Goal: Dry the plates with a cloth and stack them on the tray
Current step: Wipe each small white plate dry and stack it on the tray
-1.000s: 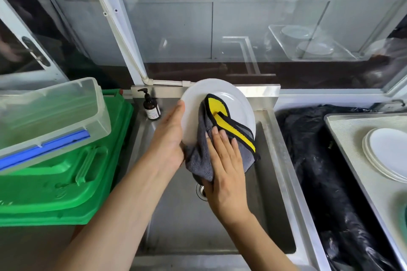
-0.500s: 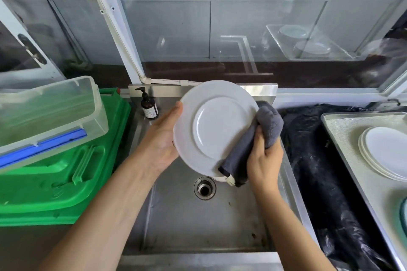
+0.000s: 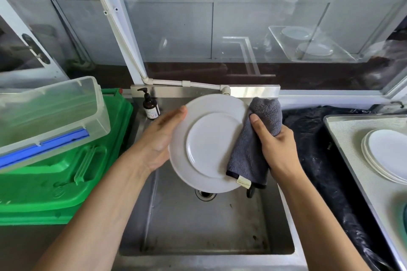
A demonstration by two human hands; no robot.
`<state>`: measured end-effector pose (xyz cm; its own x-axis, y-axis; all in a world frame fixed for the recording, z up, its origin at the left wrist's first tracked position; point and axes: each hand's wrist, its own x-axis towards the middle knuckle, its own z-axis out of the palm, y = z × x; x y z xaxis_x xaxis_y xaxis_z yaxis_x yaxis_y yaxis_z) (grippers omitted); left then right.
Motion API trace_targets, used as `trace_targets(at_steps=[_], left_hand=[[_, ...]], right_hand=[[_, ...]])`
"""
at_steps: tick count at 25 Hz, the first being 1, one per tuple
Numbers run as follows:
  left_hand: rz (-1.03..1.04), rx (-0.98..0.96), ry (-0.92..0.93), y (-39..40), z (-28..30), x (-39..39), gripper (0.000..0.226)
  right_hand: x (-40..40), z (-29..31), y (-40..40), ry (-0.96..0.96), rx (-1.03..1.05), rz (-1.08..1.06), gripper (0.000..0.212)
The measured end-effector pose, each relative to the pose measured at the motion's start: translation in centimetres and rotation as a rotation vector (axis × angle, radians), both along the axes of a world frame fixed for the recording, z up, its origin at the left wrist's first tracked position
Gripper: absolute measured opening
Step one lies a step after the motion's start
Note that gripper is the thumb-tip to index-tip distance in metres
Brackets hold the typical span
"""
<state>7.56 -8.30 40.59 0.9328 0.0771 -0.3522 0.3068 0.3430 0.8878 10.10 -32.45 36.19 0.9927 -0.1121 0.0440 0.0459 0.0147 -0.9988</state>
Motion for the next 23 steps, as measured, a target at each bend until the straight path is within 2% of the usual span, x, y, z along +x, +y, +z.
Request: trace_targets(at_steps=[5, 11, 14, 18, 19, 21, 23], left_hand=[[0.026, 0.030, -0.011, -0.2, -0.4, 0.2, 0.043], [0.053, 0.141, 0.015, -1.3, -2.7, 0.6, 0.045], [0.057, 0.175, 0.024, -1.7, -3.8, 1.1, 0.035], [0.039, 0.196, 0.020, -4.2, -4.8, 1.1, 0.015], [0.039, 0.198, 0.029, -4.8, -5.2, 1.0, 0.016], [0.040, 0.201, 0.059, -5.8, -5.9, 1.1, 0.027], [0.026, 0.218, 0.069, -6.5, -6.5, 1.3, 0.037]], right_hand=[[0.2, -0.9, 0.6, -0.030, -0.146, -0.124, 0.039], [-0.9, -4.3, -1.9, 0.175, -0.463, -0.195, 0.025], [-2.8, -8.1, -4.7, 0.268, -0.665, -0.298, 0.021], [-3.9, -13.2, -8.8, 0.290, -1.017, -0.446, 0.030], [-4.3, -14.4, -9.7, 0.329, -1.141, -0.417, 0.035], [-5.4, -17.1, -11.0, 0.545, -1.299, -0.232, 0.052], [-7.1, -20.0, -11.8, 0.742, -1.257, 0.002, 0.068]])
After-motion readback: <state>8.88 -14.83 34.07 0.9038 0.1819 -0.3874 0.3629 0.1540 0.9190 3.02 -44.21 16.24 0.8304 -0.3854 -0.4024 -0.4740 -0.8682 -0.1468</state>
